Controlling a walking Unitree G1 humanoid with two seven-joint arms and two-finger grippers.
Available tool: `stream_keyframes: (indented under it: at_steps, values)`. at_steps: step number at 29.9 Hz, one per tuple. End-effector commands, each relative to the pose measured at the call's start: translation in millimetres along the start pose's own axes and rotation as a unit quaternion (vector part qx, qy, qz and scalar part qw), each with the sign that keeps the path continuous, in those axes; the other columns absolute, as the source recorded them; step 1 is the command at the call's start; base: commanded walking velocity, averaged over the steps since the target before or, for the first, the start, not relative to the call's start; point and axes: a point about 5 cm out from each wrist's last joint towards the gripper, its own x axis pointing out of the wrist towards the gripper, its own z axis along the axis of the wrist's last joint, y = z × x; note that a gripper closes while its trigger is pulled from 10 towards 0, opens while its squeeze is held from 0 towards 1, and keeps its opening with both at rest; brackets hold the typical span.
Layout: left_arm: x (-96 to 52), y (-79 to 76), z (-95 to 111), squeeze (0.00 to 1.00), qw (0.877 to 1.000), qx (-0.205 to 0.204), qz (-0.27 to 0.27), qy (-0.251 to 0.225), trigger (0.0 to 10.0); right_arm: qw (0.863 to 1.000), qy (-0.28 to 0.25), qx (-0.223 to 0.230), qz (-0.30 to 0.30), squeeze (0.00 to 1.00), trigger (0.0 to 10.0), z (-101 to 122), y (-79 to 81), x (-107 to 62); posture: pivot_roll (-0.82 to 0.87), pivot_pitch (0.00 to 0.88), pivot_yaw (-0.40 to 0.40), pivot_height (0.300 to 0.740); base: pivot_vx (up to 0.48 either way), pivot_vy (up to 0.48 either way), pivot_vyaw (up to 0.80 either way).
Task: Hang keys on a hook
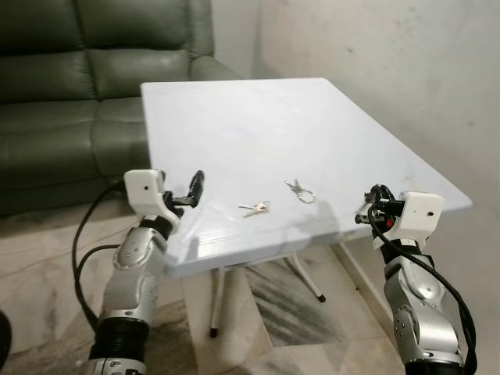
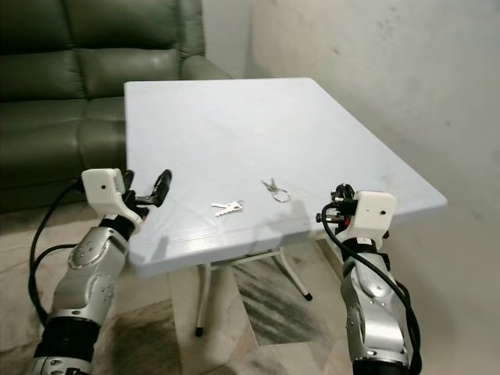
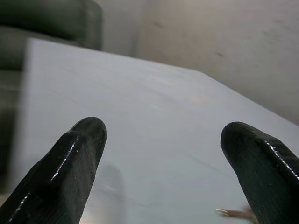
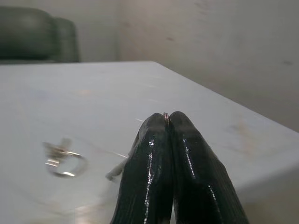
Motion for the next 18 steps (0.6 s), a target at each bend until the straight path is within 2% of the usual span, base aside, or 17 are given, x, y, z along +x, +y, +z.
stream_keyframes:
  at_steps: [1,18]
  values:
    - [4.1,-5.2,1.2,0.00,1.000,0.005,-0.008,0.005,10.0,1.000,-0.005,0.002,-0.001,0.00,10.0,3.4,-0.2,1.3,0.01,0.000,-0.079,0.740,0.000,0.000,-0.80]
    - [7.0,-6.6,2.3,0.00,1.000,0.017,-0.006,0.006,10.0,1.000,-0.002,0.002,-0.006,0.00,10.0,2.8,0.6,1.8,0.01,0.000,-0.073,0.740,0.000,0.000,-0.80]
